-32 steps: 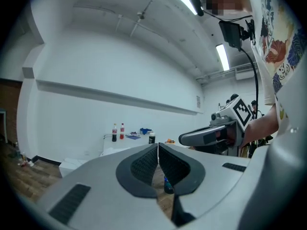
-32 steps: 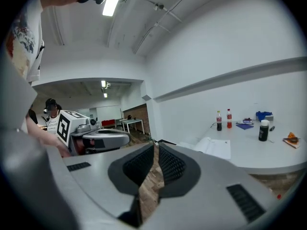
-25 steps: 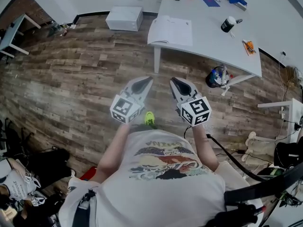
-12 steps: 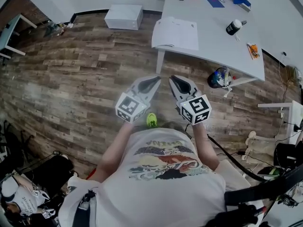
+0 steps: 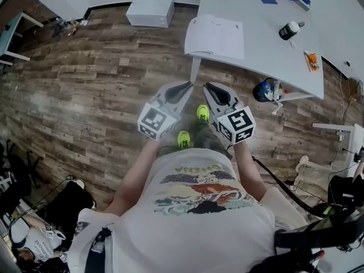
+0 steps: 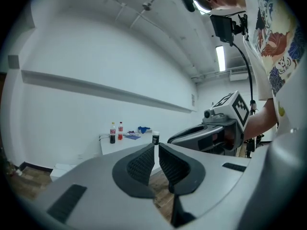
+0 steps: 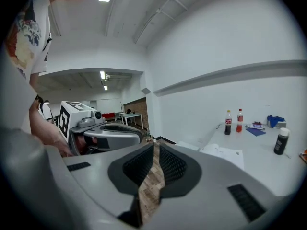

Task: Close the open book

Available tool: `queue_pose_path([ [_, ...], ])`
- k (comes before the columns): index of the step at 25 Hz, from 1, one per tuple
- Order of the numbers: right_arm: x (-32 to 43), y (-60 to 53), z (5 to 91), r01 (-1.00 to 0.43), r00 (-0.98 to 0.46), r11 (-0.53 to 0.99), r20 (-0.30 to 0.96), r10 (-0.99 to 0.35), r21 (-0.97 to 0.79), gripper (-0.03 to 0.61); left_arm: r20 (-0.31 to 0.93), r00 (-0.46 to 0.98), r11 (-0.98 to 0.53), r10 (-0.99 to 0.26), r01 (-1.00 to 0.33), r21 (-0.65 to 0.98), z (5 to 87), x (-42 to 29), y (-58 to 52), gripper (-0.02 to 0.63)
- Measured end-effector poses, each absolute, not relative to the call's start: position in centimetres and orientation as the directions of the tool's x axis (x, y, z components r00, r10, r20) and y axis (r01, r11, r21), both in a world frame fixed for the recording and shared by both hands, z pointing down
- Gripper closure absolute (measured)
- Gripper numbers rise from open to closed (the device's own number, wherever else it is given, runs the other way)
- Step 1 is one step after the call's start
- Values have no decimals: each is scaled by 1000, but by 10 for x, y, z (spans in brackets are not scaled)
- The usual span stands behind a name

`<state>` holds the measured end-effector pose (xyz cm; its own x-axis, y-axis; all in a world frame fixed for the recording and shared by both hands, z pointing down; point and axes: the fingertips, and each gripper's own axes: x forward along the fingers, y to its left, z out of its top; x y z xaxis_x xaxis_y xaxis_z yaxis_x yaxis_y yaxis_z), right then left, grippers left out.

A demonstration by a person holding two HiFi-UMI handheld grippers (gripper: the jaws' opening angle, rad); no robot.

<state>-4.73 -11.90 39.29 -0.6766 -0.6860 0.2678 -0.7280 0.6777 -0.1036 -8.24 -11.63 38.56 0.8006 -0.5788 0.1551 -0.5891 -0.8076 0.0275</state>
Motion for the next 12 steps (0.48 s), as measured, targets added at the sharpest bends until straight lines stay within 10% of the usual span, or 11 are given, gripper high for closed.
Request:
queue_pose_path([
  [12, -12, -221, 404, -700, -702, 707, 276, -657, -97, 554, 168, 789, -802, -591, -597, -20, 392, -33, -217, 598],
])
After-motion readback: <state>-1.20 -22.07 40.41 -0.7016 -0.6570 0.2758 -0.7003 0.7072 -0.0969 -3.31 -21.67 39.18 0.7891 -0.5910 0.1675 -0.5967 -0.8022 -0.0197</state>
